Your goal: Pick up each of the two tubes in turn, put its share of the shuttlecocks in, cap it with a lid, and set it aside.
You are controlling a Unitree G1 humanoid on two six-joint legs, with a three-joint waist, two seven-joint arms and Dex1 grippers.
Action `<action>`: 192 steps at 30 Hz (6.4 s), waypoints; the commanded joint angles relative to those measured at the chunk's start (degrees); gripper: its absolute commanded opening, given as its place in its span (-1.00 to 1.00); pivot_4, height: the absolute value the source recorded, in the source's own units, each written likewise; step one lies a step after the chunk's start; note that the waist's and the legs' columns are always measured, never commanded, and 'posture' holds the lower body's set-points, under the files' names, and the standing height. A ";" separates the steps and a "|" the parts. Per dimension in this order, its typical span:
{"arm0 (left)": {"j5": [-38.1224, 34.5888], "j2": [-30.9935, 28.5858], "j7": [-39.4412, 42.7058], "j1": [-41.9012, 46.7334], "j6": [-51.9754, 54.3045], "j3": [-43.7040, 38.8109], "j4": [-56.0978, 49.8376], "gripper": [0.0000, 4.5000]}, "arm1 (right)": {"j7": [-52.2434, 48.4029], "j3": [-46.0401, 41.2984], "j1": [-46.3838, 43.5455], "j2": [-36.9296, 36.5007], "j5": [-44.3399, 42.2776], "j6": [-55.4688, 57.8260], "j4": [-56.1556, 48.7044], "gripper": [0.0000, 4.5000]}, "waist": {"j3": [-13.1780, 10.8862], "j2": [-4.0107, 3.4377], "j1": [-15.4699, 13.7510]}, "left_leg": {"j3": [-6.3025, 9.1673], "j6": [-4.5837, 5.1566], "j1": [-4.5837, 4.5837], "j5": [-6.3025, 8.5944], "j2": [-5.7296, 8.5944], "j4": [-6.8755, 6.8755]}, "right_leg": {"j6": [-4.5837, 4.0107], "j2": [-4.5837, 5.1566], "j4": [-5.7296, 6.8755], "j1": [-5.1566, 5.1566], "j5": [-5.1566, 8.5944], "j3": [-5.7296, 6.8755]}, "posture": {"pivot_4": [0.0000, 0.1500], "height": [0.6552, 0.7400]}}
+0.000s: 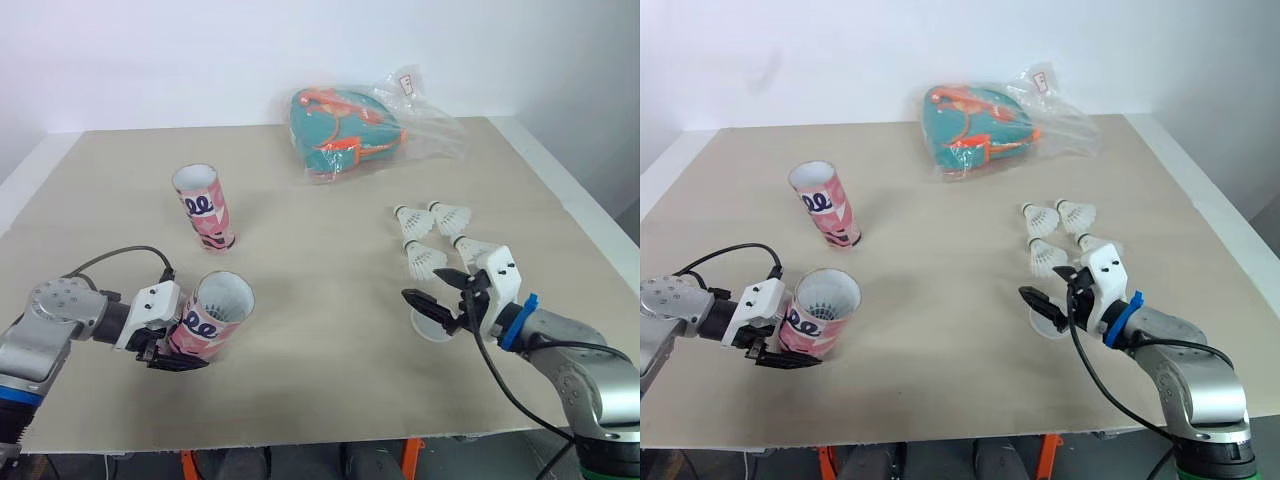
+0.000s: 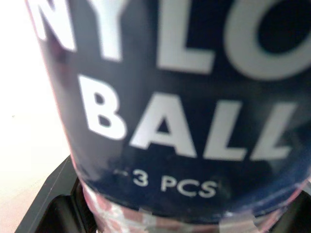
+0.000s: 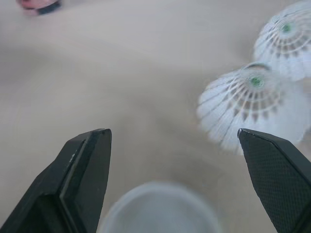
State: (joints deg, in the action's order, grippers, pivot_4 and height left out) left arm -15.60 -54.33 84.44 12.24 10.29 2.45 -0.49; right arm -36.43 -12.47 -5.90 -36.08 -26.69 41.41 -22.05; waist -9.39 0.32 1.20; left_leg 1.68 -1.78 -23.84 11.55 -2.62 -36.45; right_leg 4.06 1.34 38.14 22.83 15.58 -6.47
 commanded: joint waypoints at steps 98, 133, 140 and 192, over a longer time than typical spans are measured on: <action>0.91 1.43 -1.03 -1.80 5.00 1.80 -4.01 0.50 | -43.13 37.32 -57.54 15.82 10.05 -22.64 21.16 0.26 | 0.12 -0.52 -0.14 | -0.02 0.14 -0.20 -0.08 -0.04 0.12 | -0.07 0.01 0.06 0.27 0.01 0.10 | 1.00 1.00; 3.35 2.89 1.55 2.50 0.32 3.69 2.56 0.50 | -44.89 43.64 -63.79 19.94 12.18 -9.62 30.09 -0.99 | 0.10 -0.51 -0.16 | 0.01 0.18 -0.40 -0.16 -0.01 0.10 | -0.12 0.01 0.04 0.41 -0.08 0.14 | 1.00 1.00; 3.02 2.65 0.80 1.97 1.61 3.19 1.48 0.50 | -46.71 51.14 -68.04 24.67 18.24 -10.16 35.54 -0.99 | 0.10 -0.51 -0.14 | 0.05 0.21 -0.38 -0.19 -0.01 0.09 | -0.12 0.01 0.05 0.47 -0.08 0.17 | 1.00 1.00; -8.28 16.93 -12.37 0.21 -2.43 -4.04 -6.22 0.50 | -55.55 29.40 -44.14 -19.31 18.39 -19.63 28.42 0.12 | -0.37 0.20 0.39 | 0.04 0.27 -0.83 -0.13 -0.20 0.29 | -0.47 -0.14 0.00 0.76 -0.23 0.30 | 1.00 1.00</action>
State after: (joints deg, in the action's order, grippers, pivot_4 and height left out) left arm -23.11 -37.55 72.74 12.47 8.76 -1.88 -5.68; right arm -89.45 16.68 -50.00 -54.09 -9.59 24.64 5.65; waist -9.76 0.52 1.59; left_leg 1.73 -1.50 -24.65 11.44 -2.79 -36.17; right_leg 3.64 1.20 38.12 23.53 15.38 -6.18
